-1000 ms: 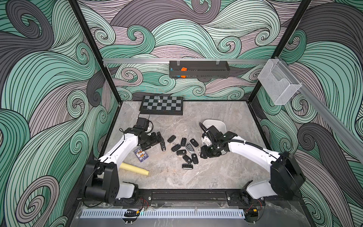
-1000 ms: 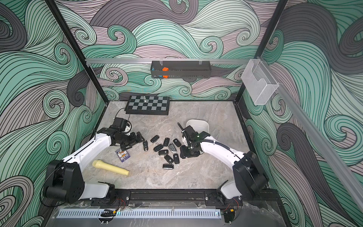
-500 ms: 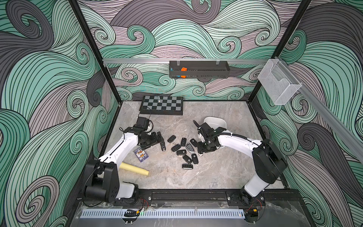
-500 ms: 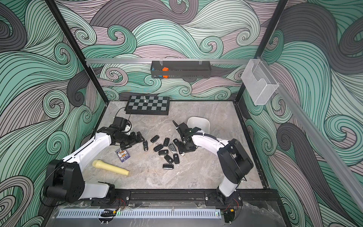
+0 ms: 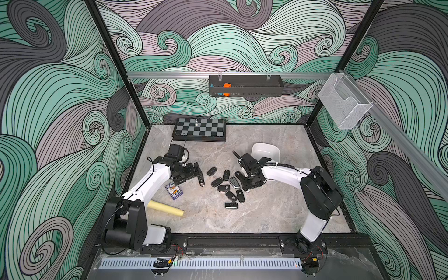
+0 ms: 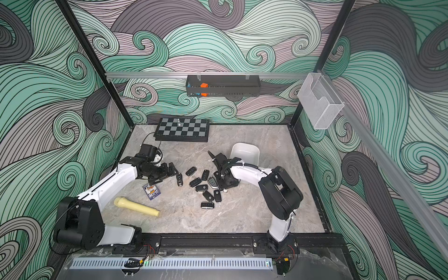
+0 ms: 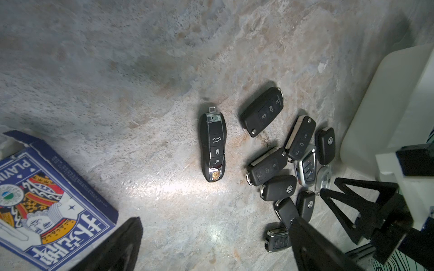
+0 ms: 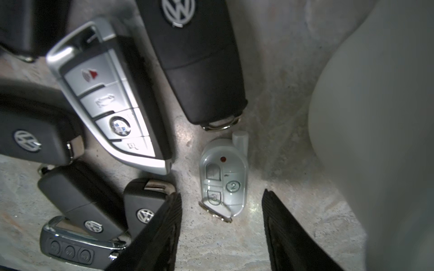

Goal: Place the car key into the storage box
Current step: Pick up the car key from the center of the board.

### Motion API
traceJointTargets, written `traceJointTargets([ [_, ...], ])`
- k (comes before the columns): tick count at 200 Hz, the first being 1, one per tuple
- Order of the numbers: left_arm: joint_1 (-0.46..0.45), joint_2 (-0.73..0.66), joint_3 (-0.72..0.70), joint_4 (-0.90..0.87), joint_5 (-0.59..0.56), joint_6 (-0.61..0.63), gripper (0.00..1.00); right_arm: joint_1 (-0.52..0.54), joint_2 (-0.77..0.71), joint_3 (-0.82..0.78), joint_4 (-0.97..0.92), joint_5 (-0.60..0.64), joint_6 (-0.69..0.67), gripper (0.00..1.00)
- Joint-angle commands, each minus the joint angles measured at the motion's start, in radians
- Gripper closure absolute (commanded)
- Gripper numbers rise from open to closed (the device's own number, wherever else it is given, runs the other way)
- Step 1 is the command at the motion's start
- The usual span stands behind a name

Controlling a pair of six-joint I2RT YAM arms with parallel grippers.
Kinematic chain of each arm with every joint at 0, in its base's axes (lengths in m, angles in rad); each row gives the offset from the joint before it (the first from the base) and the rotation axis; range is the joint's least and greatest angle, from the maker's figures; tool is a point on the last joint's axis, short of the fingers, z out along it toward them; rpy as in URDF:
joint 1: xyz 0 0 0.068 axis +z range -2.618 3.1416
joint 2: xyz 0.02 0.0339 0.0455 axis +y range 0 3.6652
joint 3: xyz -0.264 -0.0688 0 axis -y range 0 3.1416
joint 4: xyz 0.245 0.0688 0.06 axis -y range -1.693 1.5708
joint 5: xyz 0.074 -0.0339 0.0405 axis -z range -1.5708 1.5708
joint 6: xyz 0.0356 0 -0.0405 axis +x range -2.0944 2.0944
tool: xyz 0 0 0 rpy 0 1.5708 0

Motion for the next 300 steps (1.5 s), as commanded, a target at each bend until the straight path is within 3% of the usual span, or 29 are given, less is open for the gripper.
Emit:
traceJointTargets([
  [1, -0.005, 0.017, 0.037, -0.023, -0.016, 0.022, 0.01, 0.012, 0.022, 0.017, -0.009, 0.043, -0.002, 0.45],
  [68, -0.004, 0.011, 0.035, -0.027, -0.022, 0.019, 0.01, 0.039, 0.074, 0.029, -0.016, 0.090, -0.010, 0.48],
  [154, -0.005, 0.011, 0.034, -0.028, -0.022, 0.018, 0.01, 0.047, 0.065, 0.032, -0.027, 0.102, 0.000, 0.67],
  [259, -0.005, 0.042, 0.037, 0.013, 0.024, -0.015, 0.01, 0.042, -0.202, 0.083, -0.081, 0.045, 0.044, 0.70],
  [300, -0.005, 0.080, 0.061, 0.024, 0.026, -0.042, 0.01, -0.032, -0.221, 0.165, -0.101, 0.043, 0.028, 0.69],
])
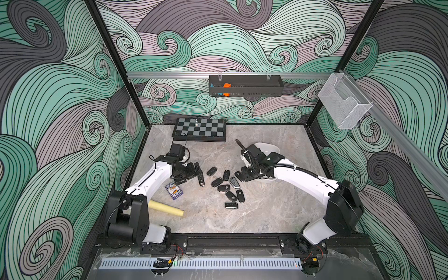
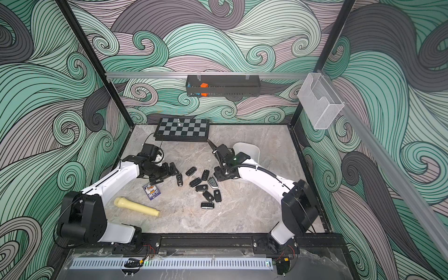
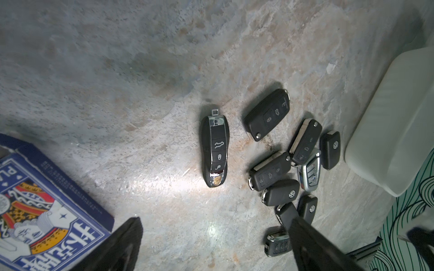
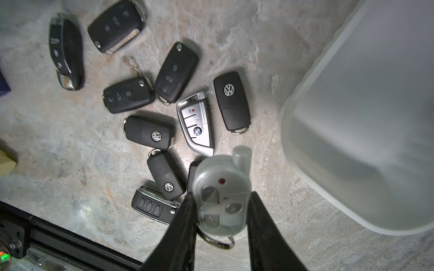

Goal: Place the car key into the storage box
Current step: Pick up the car key from the center of the board, then place the car key in the storage box.

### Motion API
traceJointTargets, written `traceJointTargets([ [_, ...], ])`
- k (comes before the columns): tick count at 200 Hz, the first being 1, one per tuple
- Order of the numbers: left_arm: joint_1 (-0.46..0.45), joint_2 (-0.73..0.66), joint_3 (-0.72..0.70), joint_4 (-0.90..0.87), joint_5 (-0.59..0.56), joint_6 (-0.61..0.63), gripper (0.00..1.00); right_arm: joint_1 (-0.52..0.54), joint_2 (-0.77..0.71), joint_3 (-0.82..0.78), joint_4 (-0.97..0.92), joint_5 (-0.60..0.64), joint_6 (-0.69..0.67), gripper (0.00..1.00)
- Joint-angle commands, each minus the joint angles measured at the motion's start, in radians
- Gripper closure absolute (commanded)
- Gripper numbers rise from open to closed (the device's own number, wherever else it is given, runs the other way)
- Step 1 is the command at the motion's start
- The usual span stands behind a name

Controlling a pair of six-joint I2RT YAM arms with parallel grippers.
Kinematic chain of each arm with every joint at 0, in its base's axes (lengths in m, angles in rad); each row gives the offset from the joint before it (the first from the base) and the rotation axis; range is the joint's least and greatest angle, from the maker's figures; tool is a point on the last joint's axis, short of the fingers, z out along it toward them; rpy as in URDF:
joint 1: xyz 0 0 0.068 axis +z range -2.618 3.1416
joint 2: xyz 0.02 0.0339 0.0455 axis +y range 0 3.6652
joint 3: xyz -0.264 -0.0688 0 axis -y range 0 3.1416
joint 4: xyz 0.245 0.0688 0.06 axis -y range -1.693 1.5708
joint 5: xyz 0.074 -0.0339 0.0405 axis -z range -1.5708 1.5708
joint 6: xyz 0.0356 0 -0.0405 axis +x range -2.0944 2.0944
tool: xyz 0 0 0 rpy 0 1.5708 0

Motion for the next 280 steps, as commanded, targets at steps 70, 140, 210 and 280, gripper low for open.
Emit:
traceJointTargets([
  [70, -0.004, -0.052, 0.025, -0.029, -0.066, -0.018, 0.01, -0.231, 0.217, 0.248, -0.033, 0.020, -0.009, 0.69],
  [140, -0.003, -0.096, 0.014, -0.056, -0.142, -0.031, 0.01, -0.365, 0.423, 0.373, -0.033, 0.008, 0.083, 0.69],
  [210, -0.004, -0.101, 0.000, -0.048, -0.163, -0.064, 0.01, -0.401, 0.581, 0.499, -0.038, 0.004, 0.101, 0.64],
  [280, -0.005, -0.120, -0.024, -0.041, -0.162, -0.085, 0.01, -0.406, 0.617, 0.553, -0.059, -0.019, 0.114, 0.50],
])
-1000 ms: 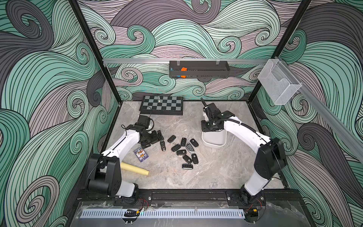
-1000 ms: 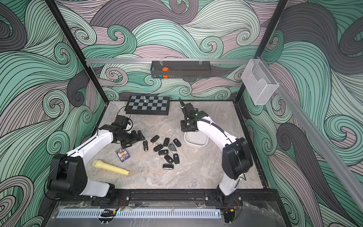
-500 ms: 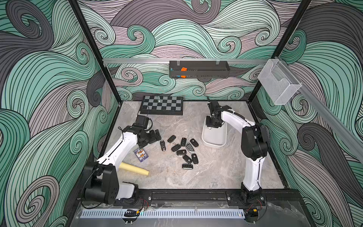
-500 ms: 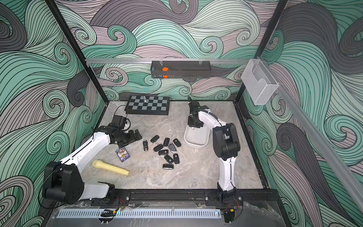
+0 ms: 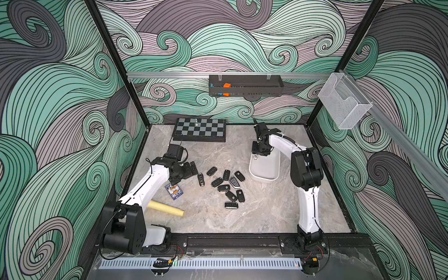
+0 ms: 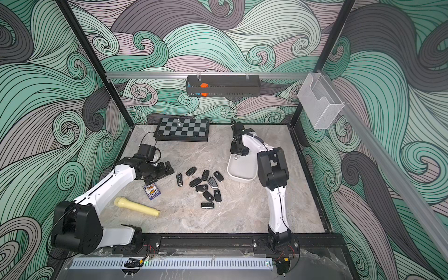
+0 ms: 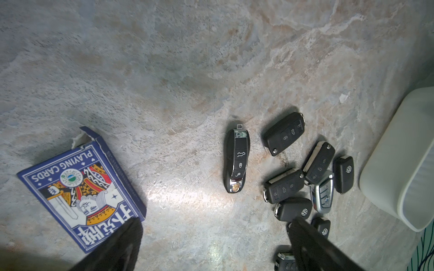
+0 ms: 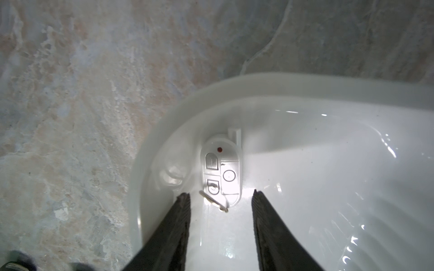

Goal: Place the car key into the storage box
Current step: Place the car key in the storage box, then pick up the car key from the center of the board.

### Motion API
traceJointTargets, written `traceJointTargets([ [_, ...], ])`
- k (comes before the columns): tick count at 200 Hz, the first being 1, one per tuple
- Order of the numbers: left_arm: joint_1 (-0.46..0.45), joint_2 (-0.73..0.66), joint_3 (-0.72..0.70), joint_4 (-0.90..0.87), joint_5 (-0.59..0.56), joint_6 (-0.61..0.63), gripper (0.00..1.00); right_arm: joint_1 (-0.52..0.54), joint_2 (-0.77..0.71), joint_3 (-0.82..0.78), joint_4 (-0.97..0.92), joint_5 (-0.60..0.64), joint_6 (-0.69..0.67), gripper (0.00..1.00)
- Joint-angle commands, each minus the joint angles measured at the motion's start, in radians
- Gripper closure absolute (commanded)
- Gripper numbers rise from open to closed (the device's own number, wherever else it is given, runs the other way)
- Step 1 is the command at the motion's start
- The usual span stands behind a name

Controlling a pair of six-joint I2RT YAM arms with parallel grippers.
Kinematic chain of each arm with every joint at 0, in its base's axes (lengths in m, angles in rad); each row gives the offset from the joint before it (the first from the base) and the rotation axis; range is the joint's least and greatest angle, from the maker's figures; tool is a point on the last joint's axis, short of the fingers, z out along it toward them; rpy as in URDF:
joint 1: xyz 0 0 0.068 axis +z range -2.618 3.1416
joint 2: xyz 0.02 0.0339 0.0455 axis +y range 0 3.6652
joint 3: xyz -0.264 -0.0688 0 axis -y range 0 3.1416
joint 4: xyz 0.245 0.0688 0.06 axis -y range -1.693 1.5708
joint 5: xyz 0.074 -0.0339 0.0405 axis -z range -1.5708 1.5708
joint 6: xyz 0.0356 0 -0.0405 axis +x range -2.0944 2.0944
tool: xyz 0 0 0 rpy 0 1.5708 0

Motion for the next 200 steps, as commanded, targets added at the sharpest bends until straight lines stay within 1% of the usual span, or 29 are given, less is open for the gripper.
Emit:
traceJointTargets([
  [1, -0.005, -0.024, -0.008, -0.014, -0.016, -0.015, 0.01, -0.004, -0.006, 0.023, -0.025, -0.021, 0.019, 0.50],
  [20, -0.006, -0.030, -0.011, -0.015, -0.010, -0.020, 0.01, -0.004, -0.047, 0.003, -0.026, -0.025, 0.017, 0.47],
  [59, -0.005, -0.042, -0.013, -0.017, 0.015, -0.013, 0.01, -0.002, -0.164, -0.077, -0.023, -0.062, 0.026, 0.46],
  [136, -0.014, -0.019, -0.018, -0.006, 0.113, 0.030, 0.01, 0.044, -0.537, -0.384, 0.022, -0.106, 0.031, 0.43],
  [178, -0.024, -0.001, -0.031, 0.003, 0.169, 0.029, 0.01, 0.103, -0.743, -0.552, 0.036, -0.174, -0.014, 0.43],
  [200, -0.027, -0.005, -0.037, -0.018, 0.180, 0.046, 0.01, 0.146, -0.818, -0.635, 0.044, -0.229, -0.056, 0.42],
])
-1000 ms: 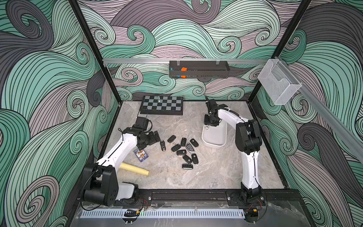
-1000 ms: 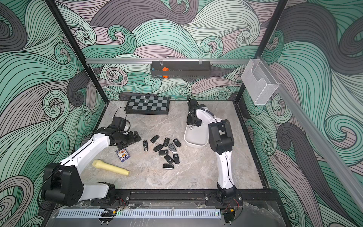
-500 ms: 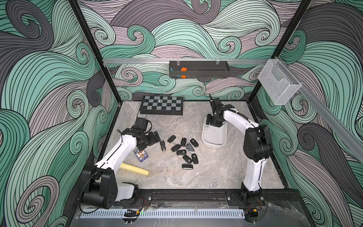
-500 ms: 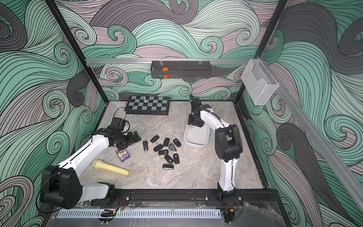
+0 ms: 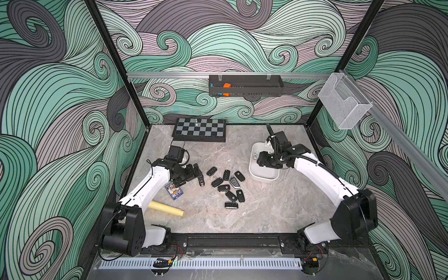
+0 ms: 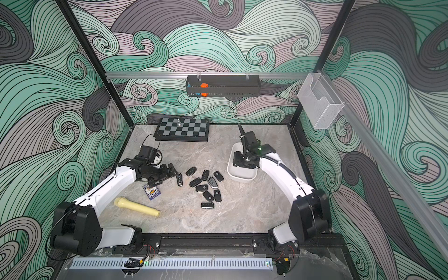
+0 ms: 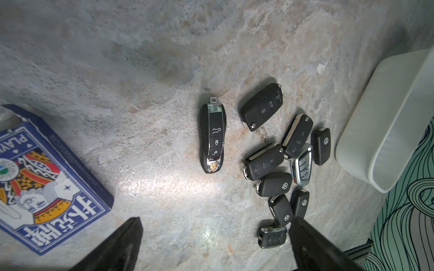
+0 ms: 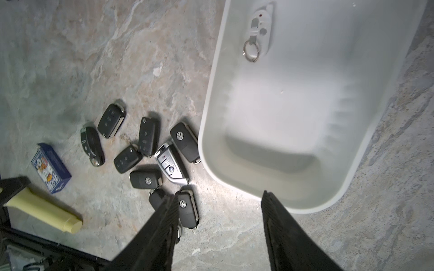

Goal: Place the car key into the storage box
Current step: Pick up the car key from the center of the board.

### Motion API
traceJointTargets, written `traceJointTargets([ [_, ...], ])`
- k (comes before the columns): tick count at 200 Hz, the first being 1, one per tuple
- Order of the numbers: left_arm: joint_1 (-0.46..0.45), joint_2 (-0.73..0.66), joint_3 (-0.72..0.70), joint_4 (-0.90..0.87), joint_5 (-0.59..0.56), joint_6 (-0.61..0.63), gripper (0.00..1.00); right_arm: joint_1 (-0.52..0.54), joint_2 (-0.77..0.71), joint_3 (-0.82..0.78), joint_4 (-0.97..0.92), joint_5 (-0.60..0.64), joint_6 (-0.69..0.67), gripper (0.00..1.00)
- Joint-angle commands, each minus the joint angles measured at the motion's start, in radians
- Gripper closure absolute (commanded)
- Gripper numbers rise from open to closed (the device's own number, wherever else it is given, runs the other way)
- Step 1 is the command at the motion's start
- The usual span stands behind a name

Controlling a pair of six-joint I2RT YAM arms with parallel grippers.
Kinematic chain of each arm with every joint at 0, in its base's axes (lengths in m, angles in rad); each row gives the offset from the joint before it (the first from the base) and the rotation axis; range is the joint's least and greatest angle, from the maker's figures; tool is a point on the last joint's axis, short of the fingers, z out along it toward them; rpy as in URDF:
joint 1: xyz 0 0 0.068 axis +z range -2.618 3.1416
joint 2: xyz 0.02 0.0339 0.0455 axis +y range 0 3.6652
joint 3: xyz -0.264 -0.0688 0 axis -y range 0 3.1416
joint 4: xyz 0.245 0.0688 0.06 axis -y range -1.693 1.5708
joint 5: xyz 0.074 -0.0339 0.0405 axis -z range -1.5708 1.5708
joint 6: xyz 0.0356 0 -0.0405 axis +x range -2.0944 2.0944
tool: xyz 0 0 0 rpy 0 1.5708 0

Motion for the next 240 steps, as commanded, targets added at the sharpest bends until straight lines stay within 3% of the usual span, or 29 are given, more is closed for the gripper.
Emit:
traceJointTargets([
  [1, -0.008, 0.004, -0.004, -0.026, 0.040, 0.031, 0.01, 0.044, -0.070, -0.071, 0.011, -0.079, -0.043, 0.42],
  [59, -0.008, -0.002, 0.031, -0.089, 0.031, 0.100, 0.01, 0.222, -0.133, -0.201, 0.060, -0.102, -0.071, 0.42],
  [118, -0.007, 0.010, 0.052, -0.091, 0.031, 0.102, 0.01, 0.373, 0.006, -0.198, 0.078, -0.050, -0.090, 0.42],
  [240, -0.007, -0.028, 0.019, -0.124, -0.009, 0.155, 0.01, 0.425, 0.309, -0.040, 0.068, 0.111, -0.065, 0.44],
])
